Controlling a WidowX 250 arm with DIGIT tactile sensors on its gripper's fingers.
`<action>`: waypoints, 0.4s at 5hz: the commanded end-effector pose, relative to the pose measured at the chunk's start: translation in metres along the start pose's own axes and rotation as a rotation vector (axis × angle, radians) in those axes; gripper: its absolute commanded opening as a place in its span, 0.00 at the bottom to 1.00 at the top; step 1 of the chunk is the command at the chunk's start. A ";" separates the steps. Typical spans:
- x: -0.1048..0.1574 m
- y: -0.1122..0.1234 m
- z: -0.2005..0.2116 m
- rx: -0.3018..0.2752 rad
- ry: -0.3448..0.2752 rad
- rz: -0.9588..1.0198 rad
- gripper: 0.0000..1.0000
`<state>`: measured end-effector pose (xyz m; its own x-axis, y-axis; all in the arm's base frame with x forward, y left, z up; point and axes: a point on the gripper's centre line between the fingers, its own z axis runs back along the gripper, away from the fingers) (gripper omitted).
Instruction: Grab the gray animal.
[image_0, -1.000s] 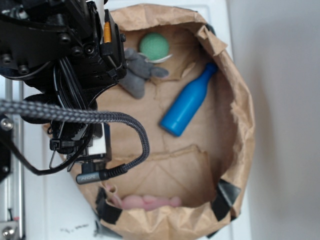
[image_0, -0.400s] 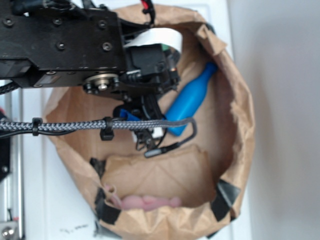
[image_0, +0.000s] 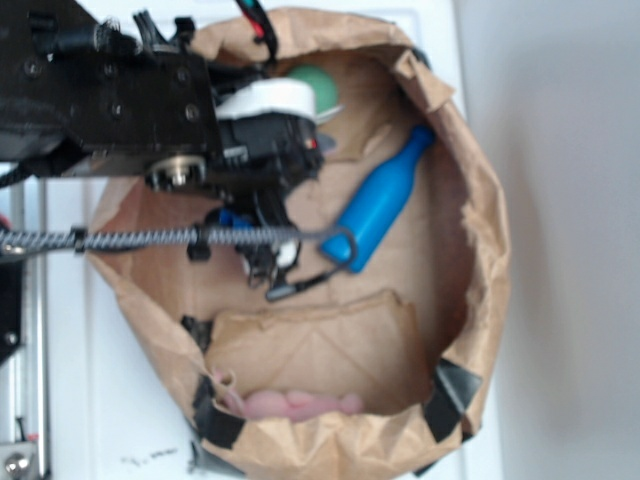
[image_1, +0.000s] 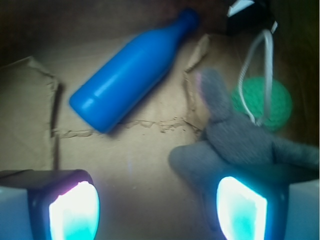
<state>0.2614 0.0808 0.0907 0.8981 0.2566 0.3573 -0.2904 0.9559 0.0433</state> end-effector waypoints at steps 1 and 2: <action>0.006 0.032 0.000 0.088 -0.024 0.234 1.00; 0.006 0.040 -0.004 0.123 -0.015 0.325 1.00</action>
<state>0.2572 0.1090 0.0747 0.7763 0.5288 0.3430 -0.5757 0.8165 0.0442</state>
